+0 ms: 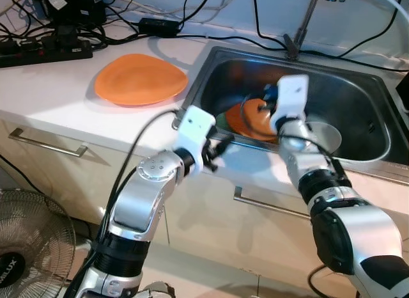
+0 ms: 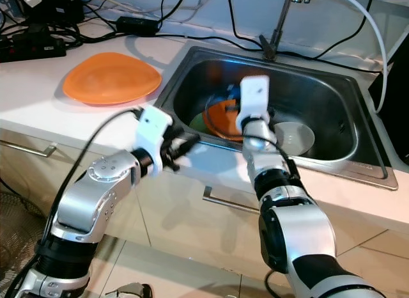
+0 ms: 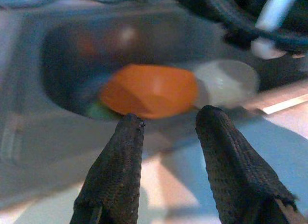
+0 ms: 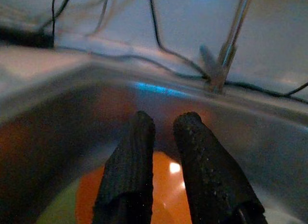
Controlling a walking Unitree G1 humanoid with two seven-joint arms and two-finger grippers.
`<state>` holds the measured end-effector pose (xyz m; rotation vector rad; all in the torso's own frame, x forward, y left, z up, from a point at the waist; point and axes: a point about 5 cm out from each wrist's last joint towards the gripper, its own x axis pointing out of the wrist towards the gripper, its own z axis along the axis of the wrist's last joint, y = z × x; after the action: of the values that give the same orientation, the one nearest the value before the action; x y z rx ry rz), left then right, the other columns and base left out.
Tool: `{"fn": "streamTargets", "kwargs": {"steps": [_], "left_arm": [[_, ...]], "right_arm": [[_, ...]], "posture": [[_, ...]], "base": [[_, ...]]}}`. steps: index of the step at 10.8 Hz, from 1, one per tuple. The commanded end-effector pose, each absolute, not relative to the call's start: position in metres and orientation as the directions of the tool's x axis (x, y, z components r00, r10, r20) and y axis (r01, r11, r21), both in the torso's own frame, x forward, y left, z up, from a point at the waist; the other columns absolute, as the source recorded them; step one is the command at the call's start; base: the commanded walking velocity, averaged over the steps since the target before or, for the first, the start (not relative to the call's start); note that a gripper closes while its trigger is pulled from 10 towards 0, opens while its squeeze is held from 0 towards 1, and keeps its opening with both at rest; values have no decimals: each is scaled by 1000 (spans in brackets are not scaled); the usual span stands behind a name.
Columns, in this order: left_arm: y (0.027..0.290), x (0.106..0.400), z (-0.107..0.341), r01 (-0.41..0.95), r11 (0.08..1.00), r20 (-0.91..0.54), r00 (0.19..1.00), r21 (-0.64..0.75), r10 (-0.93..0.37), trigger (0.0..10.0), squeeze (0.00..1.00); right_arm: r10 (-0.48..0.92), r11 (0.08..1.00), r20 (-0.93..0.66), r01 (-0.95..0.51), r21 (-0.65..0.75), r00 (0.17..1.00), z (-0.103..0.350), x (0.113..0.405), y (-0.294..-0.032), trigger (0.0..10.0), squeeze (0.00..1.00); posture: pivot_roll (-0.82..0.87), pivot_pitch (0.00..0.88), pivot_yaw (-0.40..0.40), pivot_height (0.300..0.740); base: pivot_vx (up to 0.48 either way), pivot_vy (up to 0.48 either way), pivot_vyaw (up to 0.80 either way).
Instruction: Kitchen organization
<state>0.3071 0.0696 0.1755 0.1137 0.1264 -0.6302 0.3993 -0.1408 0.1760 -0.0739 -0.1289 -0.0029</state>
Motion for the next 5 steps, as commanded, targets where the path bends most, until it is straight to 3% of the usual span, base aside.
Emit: {"fn": "streamTargets", "kwargs": {"steps": [1,5], "left_arm": [[70,311,177,566,819,-130,822,93,-554,10000,0],[91,325,175,385,873,-21,917,298,-398,10000,0]], "right_arm": [[-13,999,182,21,-43,983,185,399,-144,10000,0],[58,998,306,-66,18,950,185,355,-139,10000,0]], "posture": [[114,31,-67,740],[57,7,-57,740]], "base": [[0,0,0],[0,0,0]]}}
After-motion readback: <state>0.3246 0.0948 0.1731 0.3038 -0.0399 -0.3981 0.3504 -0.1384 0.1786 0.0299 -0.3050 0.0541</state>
